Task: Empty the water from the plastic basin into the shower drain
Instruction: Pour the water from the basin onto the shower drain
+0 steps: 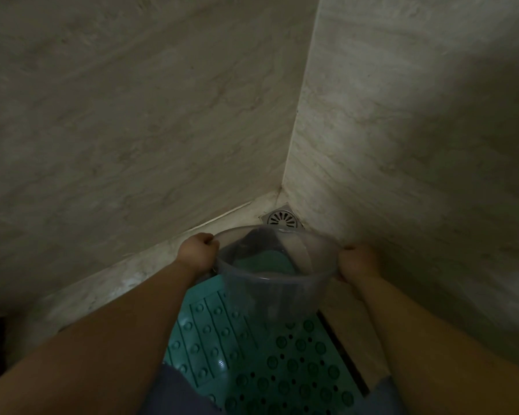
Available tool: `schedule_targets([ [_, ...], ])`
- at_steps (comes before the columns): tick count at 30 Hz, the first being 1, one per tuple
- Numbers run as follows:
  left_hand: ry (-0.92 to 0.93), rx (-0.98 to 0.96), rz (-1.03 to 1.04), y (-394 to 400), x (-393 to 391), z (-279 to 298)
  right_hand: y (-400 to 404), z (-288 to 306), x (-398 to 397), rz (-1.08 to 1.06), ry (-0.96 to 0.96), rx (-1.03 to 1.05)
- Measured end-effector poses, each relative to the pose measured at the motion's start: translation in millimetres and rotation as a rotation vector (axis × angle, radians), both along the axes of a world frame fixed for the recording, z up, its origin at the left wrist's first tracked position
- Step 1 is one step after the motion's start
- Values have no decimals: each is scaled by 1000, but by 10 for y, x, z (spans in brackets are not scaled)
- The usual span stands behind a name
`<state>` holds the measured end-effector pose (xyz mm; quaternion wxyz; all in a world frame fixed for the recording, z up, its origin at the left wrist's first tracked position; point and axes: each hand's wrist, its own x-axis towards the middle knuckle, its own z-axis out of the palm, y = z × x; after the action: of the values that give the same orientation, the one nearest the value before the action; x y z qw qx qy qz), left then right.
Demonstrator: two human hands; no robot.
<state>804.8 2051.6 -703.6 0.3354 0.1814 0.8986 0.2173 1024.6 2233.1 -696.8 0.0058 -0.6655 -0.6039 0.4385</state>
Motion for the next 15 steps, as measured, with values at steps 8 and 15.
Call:
schedule_targets([
  [8, -29, 15, 45, 9, -7, -19, 34, -22, -19, -30, 17, -49],
  [15, -71, 45, 90, 17, -20, -40, 27, -8, -31, -58, 36, -42],
])
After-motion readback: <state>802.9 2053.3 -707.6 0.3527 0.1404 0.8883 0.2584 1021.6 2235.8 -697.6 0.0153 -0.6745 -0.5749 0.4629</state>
